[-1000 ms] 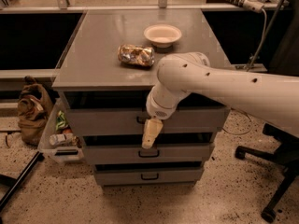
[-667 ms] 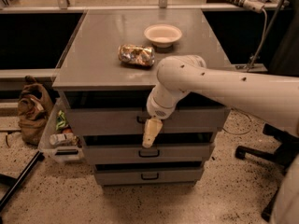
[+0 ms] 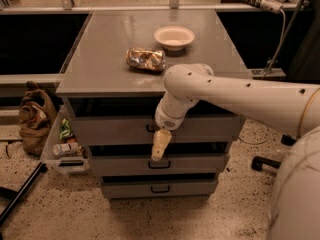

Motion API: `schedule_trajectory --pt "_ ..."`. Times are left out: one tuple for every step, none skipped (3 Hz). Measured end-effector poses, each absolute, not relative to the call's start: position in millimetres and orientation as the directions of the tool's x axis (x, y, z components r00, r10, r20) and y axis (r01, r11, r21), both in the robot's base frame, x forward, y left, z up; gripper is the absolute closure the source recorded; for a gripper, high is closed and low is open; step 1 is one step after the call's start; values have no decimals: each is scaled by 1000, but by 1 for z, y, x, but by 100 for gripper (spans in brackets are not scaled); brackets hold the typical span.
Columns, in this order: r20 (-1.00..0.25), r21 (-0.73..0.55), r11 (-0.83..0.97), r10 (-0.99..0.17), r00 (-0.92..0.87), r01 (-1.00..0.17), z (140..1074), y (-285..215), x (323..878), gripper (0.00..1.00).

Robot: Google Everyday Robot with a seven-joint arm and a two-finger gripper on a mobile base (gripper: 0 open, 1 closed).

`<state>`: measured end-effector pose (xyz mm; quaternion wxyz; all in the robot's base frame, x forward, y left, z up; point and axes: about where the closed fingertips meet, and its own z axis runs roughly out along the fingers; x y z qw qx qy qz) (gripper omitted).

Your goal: Open top drawer

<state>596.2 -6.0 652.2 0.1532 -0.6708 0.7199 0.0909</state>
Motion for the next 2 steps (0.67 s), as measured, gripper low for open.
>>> schedule_trajectory --pt "-330 -60 77 -943 -53 -995 660 -12 569 0" --pt "-323 -14 82 -944 -74 -997 664 -16 523 0"
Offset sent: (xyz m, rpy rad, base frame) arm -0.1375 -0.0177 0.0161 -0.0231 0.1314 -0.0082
